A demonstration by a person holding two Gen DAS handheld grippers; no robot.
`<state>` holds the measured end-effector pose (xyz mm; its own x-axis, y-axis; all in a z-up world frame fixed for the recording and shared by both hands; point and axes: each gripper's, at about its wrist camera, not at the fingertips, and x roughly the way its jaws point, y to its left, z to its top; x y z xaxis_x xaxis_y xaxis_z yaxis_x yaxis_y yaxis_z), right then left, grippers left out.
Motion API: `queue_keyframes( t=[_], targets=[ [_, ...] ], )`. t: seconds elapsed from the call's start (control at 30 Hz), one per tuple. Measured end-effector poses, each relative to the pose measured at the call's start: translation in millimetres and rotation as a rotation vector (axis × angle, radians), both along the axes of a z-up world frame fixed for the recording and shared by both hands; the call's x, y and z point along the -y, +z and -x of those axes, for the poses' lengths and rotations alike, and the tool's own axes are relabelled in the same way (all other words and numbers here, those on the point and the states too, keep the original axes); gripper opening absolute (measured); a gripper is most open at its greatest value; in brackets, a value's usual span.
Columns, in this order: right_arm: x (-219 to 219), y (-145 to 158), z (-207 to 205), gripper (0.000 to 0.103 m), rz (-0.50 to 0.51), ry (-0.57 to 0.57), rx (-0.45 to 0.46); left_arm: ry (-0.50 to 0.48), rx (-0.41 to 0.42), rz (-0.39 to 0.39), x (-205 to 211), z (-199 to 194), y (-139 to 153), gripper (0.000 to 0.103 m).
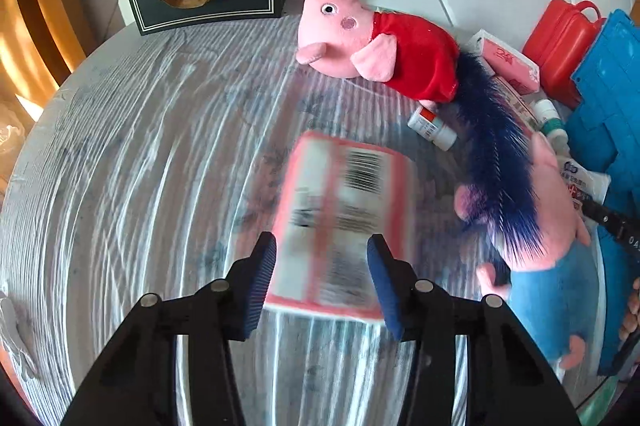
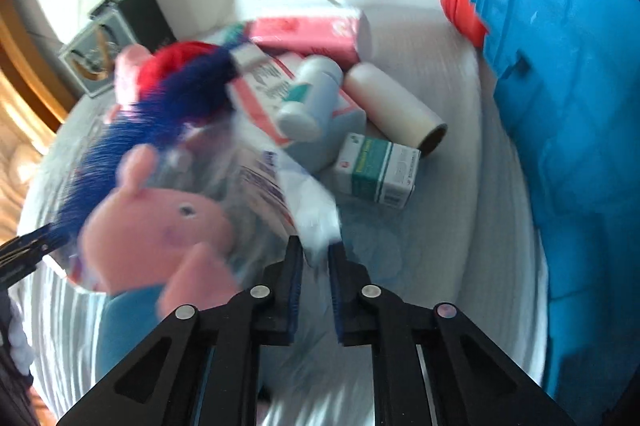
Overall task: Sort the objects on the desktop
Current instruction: 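Grasp the pink-and-white tissue pack with the left tool, then grasp the wet-wipe packet with the right tool while the left tool lifts the tissue pack, then carry the tissue pack and wet-wipe packet into the blue bin and release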
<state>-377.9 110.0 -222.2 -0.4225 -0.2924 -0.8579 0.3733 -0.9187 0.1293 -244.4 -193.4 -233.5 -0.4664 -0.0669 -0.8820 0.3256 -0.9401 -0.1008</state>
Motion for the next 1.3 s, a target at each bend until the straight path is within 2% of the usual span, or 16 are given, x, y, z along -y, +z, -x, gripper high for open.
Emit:
queue_keyframes(
  t=[0.1,0.2,0.27,0.33,0.47,0.5,0.57,0.63,0.73,0.87,0.9,0.93,1.0,1.13,1.3],
  targets=[
    [-2.6,19.3,-21.4,0.012,0.012,0.004,-0.032,-0.013,0.007,-0.003,-2.8,-7.4,2.0,0.048],
    [-8.0,24.4,-32.1,0.012,0.005,-0.004,-0.031,-0.041,0.025,0.067,-10.6,-5.9,4.6,0.057],
    [-9.3,22.2,-32.2,0.012,0.001,-0.016,-0.01,-0.067,0.034,0.089,-12.8,-0.6,5.3,0.065],
    [-7.8,16.4,-33.3,0.012,-0.005,-0.01,0.011,-0.077,0.044,0.117,-13.6,7.4,2.8,0.079],
    [-7.6,0.7,-30.7,0.014,-0.017,-0.02,0.058,-0.082,0.123,0.098,-10.1,30.0,-19.8,0.082],
    [-7.9,-3.5,-29.3,0.016,-0.015,-0.023,0.071,-0.086,0.124,0.069,-9.2,33.8,-24.2,0.09],
    [-7.5,-12.3,-24.5,0.024,-0.016,-0.024,0.092,-0.079,0.142,0.052,-7.9,41.2,-32.2,0.093],
    [-7.1,-20.8,-19.1,0.039,-0.027,-0.027,0.107,-0.078,0.184,0.079,-8.2,48.2,-44.1,0.093],
    [-7.4,-30.3,-10.4,0.041,-0.019,-0.031,0.123,-0.08,0.256,0.075,-7.7,54.3,-67.1,0.095],
    [-8.3,-41.3,-0.5,0.041,-0.024,-0.043,0.134,-0.057,0.216,0.04,-1.6,52.0,-66.2,0.091],
    [-8.5,-42.6,0.9,0.036,-0.027,-0.042,0.135,-0.059,0.208,0.047,-1.7,50.6,-64.3,0.089],
    [-8.1,-43.5,2.1,0.022,-0.035,-0.042,0.129,-0.062,0.204,0.054,-2.6,49.1,-62.2,0.087],
    [-7.6,-39.2,1.4,0.017,-0.045,-0.049,0.097,-0.063,0.181,0.054,-4.1,42.6,-53.7,0.086],
    [-8.2,-8.5,-9.2,0.01,-0.011,-0.045,0.006,-0.056,0.107,0.064,-8.9,20.6,-21.2,0.086],
    [-8.3,39.4,-35.0,0.007,0.016,-0.023,-0.108,-0.033,-0.027,0.099,-17.7,-17.6,40.6,0.086]
  ],
)
